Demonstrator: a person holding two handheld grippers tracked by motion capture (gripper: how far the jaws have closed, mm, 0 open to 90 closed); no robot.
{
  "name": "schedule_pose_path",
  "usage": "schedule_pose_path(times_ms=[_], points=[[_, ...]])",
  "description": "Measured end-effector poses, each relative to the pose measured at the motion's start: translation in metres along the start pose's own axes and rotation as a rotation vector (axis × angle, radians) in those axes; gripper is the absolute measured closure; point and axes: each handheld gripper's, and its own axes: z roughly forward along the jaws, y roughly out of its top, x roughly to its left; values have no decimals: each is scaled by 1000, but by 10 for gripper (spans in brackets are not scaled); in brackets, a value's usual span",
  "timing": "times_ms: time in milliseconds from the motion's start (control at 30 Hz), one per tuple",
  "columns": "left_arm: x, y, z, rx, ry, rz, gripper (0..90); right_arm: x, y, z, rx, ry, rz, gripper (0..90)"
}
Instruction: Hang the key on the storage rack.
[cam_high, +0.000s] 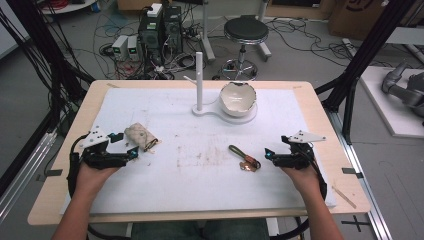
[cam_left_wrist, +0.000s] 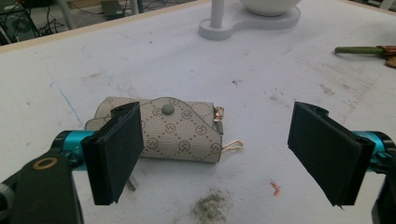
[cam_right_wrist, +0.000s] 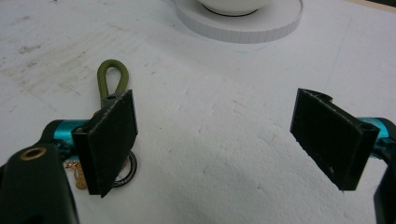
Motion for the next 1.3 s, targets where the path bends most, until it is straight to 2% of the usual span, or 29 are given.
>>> schedule_pose_path(times_ms=[300, 667, 767, 933, 967, 1133, 1200, 1233, 1300], points=[[1, -1, -2, 0, 5, -2, 182, 2, 1, 1, -11, 12, -5, 152], [0, -3, -4, 13, 14, 3, 183, 16, 11, 12, -4, 55, -48, 152], [1, -3, -5, 10, 28, 2, 182, 22, 14, 18, 10, 69, -58, 152], [2, -3, -5, 12, 27, 0, 182, 34, 18, 28, 34, 98, -76, 152], [2, -3, -4, 16, 22, 3, 182, 39, 19, 32, 56, 118, -87, 152], [1, -3, -1, 18, 12, 3, 182, 46, 19, 40, 89, 144, -101, 152], [1, -3, 0, 25, 9, 7, 182, 49, 19, 45, 113, 153, -110, 153], [1, -3, 0, 25, 10, 6, 182, 51, 18, 48, 142, 155, -123, 166], [0, -3, 0, 24, 10, 6, 182, 52, 17, 50, 156, 159, -129, 168]])
